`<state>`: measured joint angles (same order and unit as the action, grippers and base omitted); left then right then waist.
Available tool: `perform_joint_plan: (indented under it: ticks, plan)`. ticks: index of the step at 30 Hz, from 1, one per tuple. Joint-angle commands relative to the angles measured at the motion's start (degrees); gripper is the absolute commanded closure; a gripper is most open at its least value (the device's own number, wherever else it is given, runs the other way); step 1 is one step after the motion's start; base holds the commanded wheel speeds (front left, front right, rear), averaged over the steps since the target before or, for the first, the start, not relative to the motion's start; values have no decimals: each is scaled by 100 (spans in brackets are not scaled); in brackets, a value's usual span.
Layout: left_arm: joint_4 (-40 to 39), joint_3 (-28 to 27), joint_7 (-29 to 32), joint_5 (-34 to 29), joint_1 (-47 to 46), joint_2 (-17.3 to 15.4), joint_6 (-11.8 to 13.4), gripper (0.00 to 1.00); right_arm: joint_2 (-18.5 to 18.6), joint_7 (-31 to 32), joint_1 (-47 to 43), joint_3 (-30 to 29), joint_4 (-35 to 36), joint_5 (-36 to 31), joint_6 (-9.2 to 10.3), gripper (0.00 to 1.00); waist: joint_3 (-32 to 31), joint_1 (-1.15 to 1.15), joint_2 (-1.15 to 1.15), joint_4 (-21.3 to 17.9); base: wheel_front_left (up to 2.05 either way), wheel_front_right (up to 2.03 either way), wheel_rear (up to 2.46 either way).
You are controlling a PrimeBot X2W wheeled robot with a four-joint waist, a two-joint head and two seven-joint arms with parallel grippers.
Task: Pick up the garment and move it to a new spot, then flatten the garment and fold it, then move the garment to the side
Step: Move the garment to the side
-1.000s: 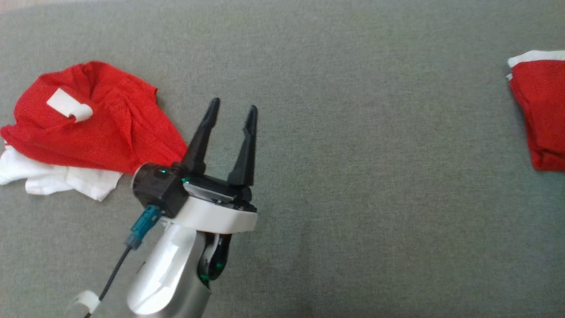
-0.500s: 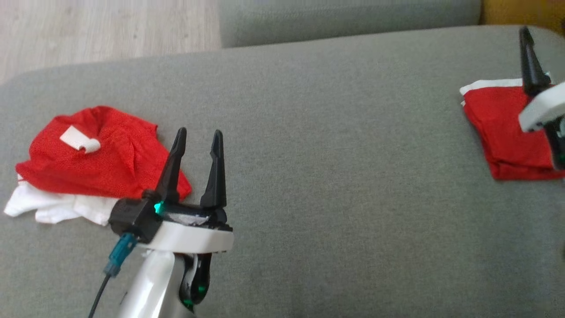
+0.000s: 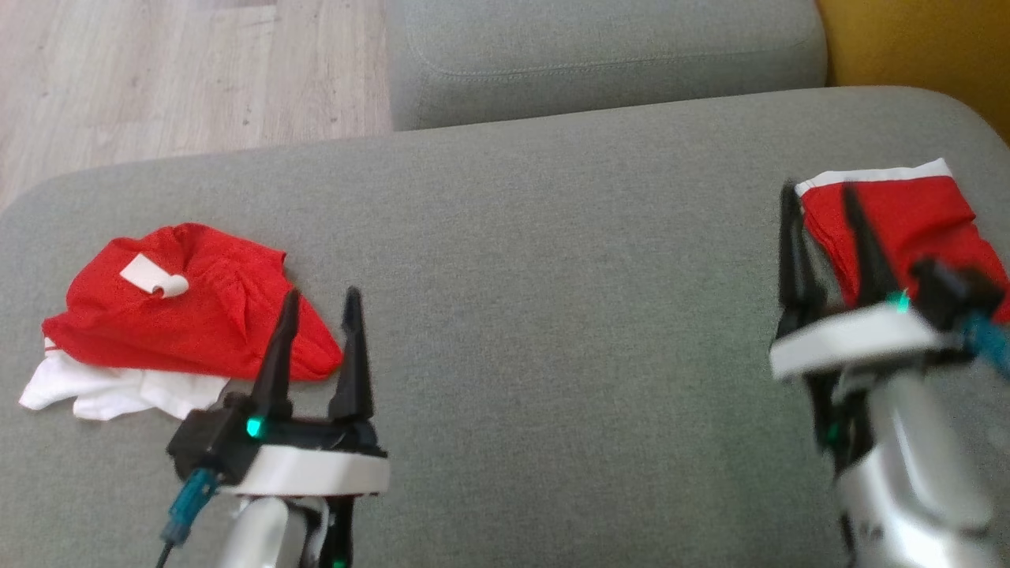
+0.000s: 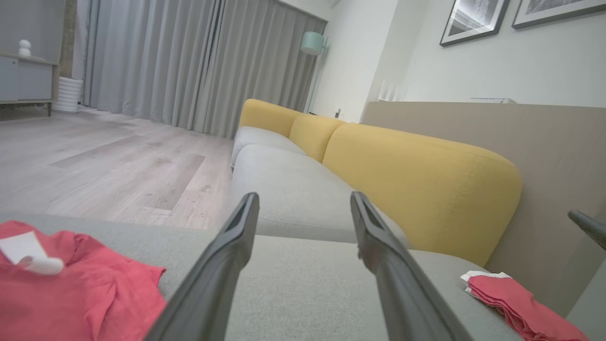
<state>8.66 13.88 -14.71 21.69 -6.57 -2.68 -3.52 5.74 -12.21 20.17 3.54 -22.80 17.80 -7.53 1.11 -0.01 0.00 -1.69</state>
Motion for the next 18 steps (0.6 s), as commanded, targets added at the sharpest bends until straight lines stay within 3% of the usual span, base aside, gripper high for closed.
perform_joint_plan:
  ticks: [1, 7, 18]
  plan:
    - [-138, -265, -29, 24, -102, -20, 10, 0, -71, -95, 14, 78, 234, 60, 4, 0, -11, 1, 0, -3, 0, 0, 0]
    - [106, -396, -29, 57, 110, -20, -116, 0, -264, -263, -925, 71, 252, -59, 4, 0, -70, 1, 0, -1, 0, 0, 0]
    - [130, -466, -29, 89, 230, -20, -132, 0, -285, -277, -1274, 87, 671, 88, 4, 0, -116, 1, 0, -2, 0, 0, 0]
